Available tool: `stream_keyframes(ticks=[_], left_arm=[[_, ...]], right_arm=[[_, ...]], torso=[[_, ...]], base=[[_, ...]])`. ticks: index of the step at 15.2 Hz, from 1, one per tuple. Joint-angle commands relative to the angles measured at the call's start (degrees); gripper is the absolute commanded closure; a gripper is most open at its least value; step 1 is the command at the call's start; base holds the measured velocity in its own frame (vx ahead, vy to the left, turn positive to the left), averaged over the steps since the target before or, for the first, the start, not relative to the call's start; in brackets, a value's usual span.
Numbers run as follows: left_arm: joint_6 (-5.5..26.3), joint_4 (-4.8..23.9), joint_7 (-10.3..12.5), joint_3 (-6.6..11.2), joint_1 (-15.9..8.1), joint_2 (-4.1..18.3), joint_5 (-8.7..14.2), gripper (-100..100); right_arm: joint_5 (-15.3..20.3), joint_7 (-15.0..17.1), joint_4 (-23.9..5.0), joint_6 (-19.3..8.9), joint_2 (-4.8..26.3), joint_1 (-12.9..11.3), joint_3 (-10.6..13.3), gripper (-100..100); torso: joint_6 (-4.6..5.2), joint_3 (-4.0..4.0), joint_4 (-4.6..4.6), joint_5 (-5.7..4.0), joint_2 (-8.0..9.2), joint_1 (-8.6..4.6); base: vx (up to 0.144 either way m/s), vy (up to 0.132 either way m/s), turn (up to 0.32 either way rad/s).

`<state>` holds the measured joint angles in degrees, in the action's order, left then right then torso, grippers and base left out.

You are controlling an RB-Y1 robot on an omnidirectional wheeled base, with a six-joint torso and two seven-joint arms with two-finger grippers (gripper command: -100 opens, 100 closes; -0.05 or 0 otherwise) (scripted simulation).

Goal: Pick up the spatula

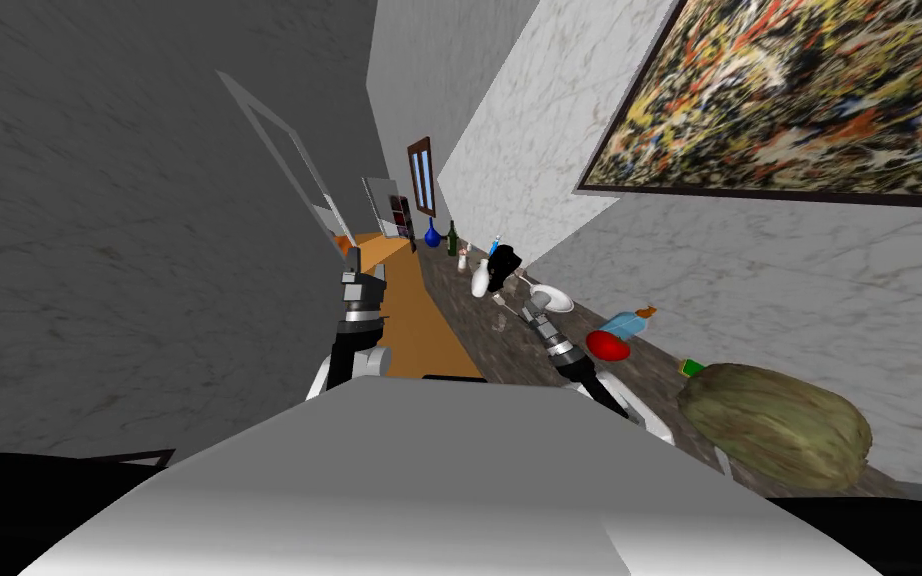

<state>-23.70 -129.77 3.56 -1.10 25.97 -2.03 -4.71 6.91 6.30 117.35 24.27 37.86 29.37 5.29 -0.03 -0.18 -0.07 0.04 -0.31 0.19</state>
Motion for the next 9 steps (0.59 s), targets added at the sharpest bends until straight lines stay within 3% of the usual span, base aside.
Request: stream_keyframes(ticks=[1, 9], left_arm=[[0.0, 0.0, 0.0, 0.0, 0.0, 0.0, 0.0, 0], [0.0, 0.0, 0.0, 0.0, 0.0, 0.0, 0.0, 0]], right_arm=[[0.4, -0.2, -1.0, -0.2, 2.9, 0.2, 0.5, -100], [1.8, -0.5, -4.9, -1.3, 13.2, 0.7, 2.7, -100]], torso=[[0.0, 0.0, 0.0, 0.0, 0.0, 0.0], [0.03, 0.01, 0.0, 0.01, 0.02, 0.0]], base=[[0.086, 0.053, 0.088], [0.069, 0.043, 0.066]])
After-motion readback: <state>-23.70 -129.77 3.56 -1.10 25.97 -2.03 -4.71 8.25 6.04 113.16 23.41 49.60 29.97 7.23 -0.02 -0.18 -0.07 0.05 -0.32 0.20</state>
